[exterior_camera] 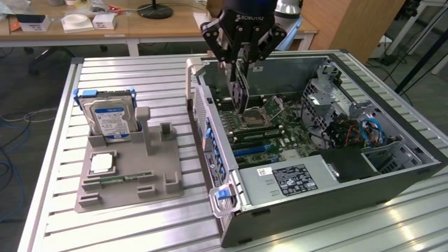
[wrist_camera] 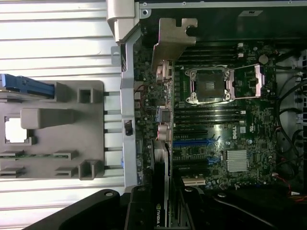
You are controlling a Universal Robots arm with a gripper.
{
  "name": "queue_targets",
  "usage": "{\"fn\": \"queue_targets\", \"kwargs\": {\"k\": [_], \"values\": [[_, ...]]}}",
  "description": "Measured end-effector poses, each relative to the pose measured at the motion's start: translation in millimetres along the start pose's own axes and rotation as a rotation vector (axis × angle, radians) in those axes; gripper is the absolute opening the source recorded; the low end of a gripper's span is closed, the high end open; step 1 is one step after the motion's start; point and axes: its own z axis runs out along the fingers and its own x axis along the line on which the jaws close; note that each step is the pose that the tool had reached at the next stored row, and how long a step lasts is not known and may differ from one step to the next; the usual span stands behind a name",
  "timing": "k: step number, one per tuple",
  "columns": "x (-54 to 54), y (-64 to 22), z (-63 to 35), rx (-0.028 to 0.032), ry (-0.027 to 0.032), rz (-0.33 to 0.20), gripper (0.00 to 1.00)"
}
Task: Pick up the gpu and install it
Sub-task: 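Pick up the gpu and move the gpu toward the slot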
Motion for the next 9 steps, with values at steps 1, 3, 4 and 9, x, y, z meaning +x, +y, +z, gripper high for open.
{"fn": "queue_targets", "kwargs": {"k": [1,3,4,9], "values": [[-0.8,0.0,0.0,0.0000,0.0000,0.000,0.26],[-2.2,0.1,0.1,0.0000,0.0000,-0.001,0.26],[-3.0,0.2,0.2,0.0000,0.0000,-0.001,0.26],[-6.2,0.4,0.3,0.0001,0.0001,-0.002,0.26]]}}
